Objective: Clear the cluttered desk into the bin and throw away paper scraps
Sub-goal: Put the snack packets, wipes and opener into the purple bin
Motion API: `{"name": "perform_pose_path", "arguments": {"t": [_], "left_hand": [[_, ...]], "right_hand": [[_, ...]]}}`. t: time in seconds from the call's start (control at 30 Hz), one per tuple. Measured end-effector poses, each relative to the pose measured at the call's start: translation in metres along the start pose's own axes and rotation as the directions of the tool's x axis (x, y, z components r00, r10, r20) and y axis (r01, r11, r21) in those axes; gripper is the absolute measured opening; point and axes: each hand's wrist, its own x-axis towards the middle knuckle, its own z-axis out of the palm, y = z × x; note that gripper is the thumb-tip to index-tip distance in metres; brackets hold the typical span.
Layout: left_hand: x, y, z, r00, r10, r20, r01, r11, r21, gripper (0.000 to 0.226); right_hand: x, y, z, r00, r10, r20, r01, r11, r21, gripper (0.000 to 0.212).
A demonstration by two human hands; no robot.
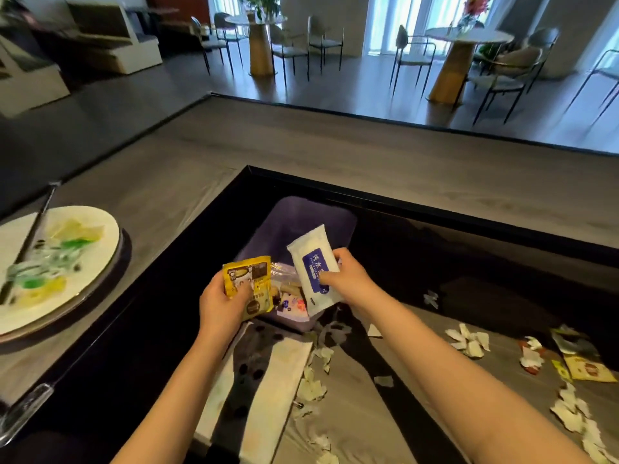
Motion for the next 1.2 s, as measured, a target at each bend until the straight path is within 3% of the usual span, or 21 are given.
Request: {"name": "perform_pose_path", "arguments": {"t": [0.17, 0.3, 0.43, 0.6, 0.77, 0.87, 0.97, 1.03, 1.1, 1.2], "left_hand": [[0.017, -0.010, -0.007, 1.000, -0.018, -0.004, 0.019, 0.998, 0.058, 0.019], [0.027, -0.014, -0.008, 1.000, 0.010, -0.005, -0.009, 0.999, 0.046, 0.018], [0.033, -0.013, -0.005, 1.000, -0.021, 0.006, 0.021, 1.000, 0.009, 0.022], [0.040, -0.011, 0.004, 0.998, -0.052, 0.023, 0.052, 0.999, -0.014, 0.033], [0.044, -0.008, 0.009, 0.997, -0.075, 0.004, 0.075, 0.996, -0.042, 0.033], [0.047, -0.009, 0.009, 0.996, -0.089, 0.028, 0.090, 0.995, -0.047, 0.029], [0.053, -0.008, 0.010, 0.996, -0.080, 0.045, 0.081, 0.997, -0.016, 0.025], [0.059, -0.007, 0.013, 0.996, -0.071, 0.051, 0.070, 0.997, 0.024, 0.017], [0.064, -0.004, 0.018, 0.996, -0.061, 0.069, 0.055, 0.995, 0.081, 0.011], [0.072, 0.001, 0.028, 0.996, -0.039, 0.085, 0.026, 0.989, 0.149, 0.016]], "right_hand": [[0.049, -0.017, 0.019, 0.988, -0.117, 0.104, 0.143, 0.947, -0.289, 0.040], [0.076, -0.010, 0.035, 0.969, -0.017, 0.246, 0.133, 0.875, -0.466, 0.041], [0.095, 0.005, 0.050, 0.940, 0.105, 0.325, 0.053, 0.896, -0.441, 0.042], [0.106, 0.013, 0.055, 0.925, 0.147, 0.351, 0.031, 0.890, -0.455, 0.042], [0.105, 0.013, 0.056, 0.925, 0.140, 0.354, -0.018, 0.945, -0.327, 0.036], [0.103, 0.018, 0.061, 0.927, 0.115, 0.357, 0.079, 0.871, -0.485, 0.040], [0.100, 0.021, 0.064, 0.939, 0.016, 0.344, 0.244, 0.674, -0.698, 0.045], [0.095, 0.020, 0.065, 0.936, -0.065, 0.347, 0.319, 0.581, -0.749, 0.045], [0.091, 0.017, 0.062, 0.929, -0.114, 0.351, 0.352, 0.558, -0.751, 0.045], [0.089, 0.015, 0.052, 0.932, -0.034, 0.362, 0.297, 0.646, -0.704, 0.059]]}}
